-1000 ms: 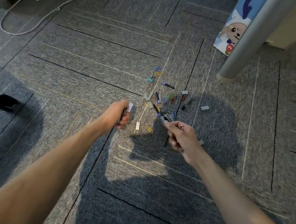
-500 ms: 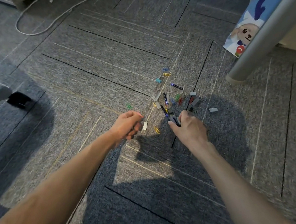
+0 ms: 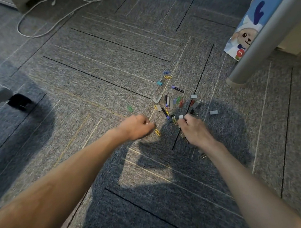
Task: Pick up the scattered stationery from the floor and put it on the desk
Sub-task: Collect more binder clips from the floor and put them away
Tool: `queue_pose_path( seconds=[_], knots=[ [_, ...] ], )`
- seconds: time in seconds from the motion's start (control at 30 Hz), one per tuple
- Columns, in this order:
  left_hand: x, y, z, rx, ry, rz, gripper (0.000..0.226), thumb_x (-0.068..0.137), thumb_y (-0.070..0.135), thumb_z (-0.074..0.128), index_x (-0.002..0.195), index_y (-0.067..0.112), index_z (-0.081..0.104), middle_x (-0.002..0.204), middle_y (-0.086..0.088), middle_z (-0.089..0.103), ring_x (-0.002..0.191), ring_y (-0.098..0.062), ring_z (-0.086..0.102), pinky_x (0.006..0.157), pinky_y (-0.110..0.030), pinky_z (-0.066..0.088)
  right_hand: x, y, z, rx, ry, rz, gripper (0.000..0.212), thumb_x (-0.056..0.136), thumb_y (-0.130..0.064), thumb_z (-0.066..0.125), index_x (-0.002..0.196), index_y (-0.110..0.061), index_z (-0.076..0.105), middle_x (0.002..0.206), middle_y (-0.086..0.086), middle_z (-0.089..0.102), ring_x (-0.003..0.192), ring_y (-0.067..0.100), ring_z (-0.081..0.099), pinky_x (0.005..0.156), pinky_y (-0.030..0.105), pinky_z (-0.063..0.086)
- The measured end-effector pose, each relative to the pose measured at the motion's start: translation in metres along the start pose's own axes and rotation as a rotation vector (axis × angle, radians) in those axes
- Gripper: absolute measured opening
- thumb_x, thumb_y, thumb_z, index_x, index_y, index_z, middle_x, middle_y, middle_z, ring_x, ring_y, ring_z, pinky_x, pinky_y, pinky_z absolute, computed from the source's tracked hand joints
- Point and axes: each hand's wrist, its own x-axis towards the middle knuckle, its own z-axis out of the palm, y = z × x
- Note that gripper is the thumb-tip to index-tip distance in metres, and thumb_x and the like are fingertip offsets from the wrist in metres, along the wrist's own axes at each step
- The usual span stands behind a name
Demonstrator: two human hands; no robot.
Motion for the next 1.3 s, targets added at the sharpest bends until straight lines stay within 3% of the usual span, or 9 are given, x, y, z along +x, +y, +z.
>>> queue_pose_path(
  seconds=[0.1,0.17,0.23,0.33,0.53,0.67,0.93,1.03,1.3],
  knots=[
    [-0.011,0.009,-0.003,-0.825,-0.111,0.015,0.027,0.096,0.02,0.036,0.071,0.012,0.046,0.052,0.003,0.044,0.038,-0.011,0.031,0.033,-0.019,0.024,-0.012,-0.001,-0.005,0.741,-0.076,0.029,0.043,0.104,-0.033,0.029,0.068,-0.015,0.042,0.05,-0.004,0.034,0.037,0.008,0.025,0.034,0.019,0.021],
    [-0.013,0.013,-0.005,-1.162,-0.115,0.024,0.031,0.096,0.027,0.035,0.067,0.018,0.041,0.049,0.006,0.04,0.037,-0.009,0.028,0.033,-0.017,0.022,-0.019,0.001,-0.008,1.095,-0.09,-0.023,0.048,0.102,-0.034,0.028,0.058,-0.017,0.038,0.048,-0.002,0.031,0.036,0.01,0.022,0.034,0.017,0.019],
    [-0.011,0.018,-0.003,-1.224,-0.094,0.003,0.037,0.098,0.034,0.037,0.064,0.02,0.041,0.048,0.007,0.038,0.038,-0.009,0.029,0.034,-0.016,0.026,-0.022,0.002,-0.011,1.268,-0.097,-0.039,0.048,0.101,-0.036,0.033,0.056,-0.019,0.038,0.05,-0.001,0.032,0.035,0.01,0.023,0.034,0.017,0.02],
    [-0.01,0.026,0.0,-1.165,-0.085,0.011,0.033,0.099,0.031,0.04,0.069,0.016,0.044,0.049,0.005,0.041,0.04,-0.009,0.037,0.035,-0.018,0.031,-0.024,0.005,-0.014,1.204,-0.085,-0.041,0.045,0.099,-0.031,0.041,0.055,-0.02,0.042,0.05,-0.002,0.039,0.033,0.009,0.027,0.034,0.018,0.023],
    [-0.001,0.042,-0.003,-1.162,-0.056,-0.047,0.02,0.097,0.019,0.045,0.111,0.01,0.057,0.078,-0.002,0.066,0.043,-0.007,0.046,0.03,-0.016,0.03,-0.027,0.014,-0.017,1.228,-0.114,-0.015,0.024,0.096,-0.017,0.04,0.074,-0.012,0.048,0.052,-0.002,0.048,0.033,0.007,0.033,0.031,0.019,0.024],
    [0.018,0.05,-0.007,-0.998,0.004,-0.11,0.021,0.097,0.013,0.045,0.113,0.009,0.057,0.073,-0.003,0.059,0.045,-0.009,0.042,0.032,-0.016,0.03,-0.027,0.017,-0.018,1.268,-0.134,0.001,0.022,0.094,-0.014,0.039,0.085,-0.007,0.058,0.057,0.002,0.052,0.036,0.008,0.035,0.032,0.019,0.027],
    [0.066,0.071,-0.017,0.38,0.238,-0.101,0.048,0.089,0.059,0.048,0.085,0.011,0.051,0.068,0.0,0.059,0.05,-0.01,0.052,0.039,-0.022,0.035,-0.019,0.026,-0.018,1.296,-0.142,0.037,0.022,0.086,-0.01,0.039,0.075,-0.008,0.058,0.074,0.01,0.062,0.042,0.014,0.042,0.036,0.018,0.025],
    [0.075,0.08,-0.017,0.479,0.211,-0.106,0.049,0.088,0.06,0.048,0.074,0.014,0.051,0.064,0.002,0.054,0.047,-0.009,0.048,0.04,-0.021,0.033,-0.019,0.026,-0.02,1.197,-0.171,0.072,0.018,0.083,-0.005,0.041,0.075,-0.01,0.056,0.072,0.006,0.055,0.047,0.013,0.04,0.037,0.018,0.026],
    [0.089,0.096,-0.008,0.442,0.06,-0.059,0.038,0.097,0.037,0.047,0.111,0.003,0.052,0.076,-0.001,0.052,0.07,-0.016,0.054,0.062,-0.028,0.045,-0.023,0.032,-0.025,0.98,-0.151,0.046,0.029,0.098,-0.024,0.044,0.072,-0.012,0.048,0.059,-0.003,0.046,0.044,0.009,0.036,0.039,0.022,0.026]
  ],
)
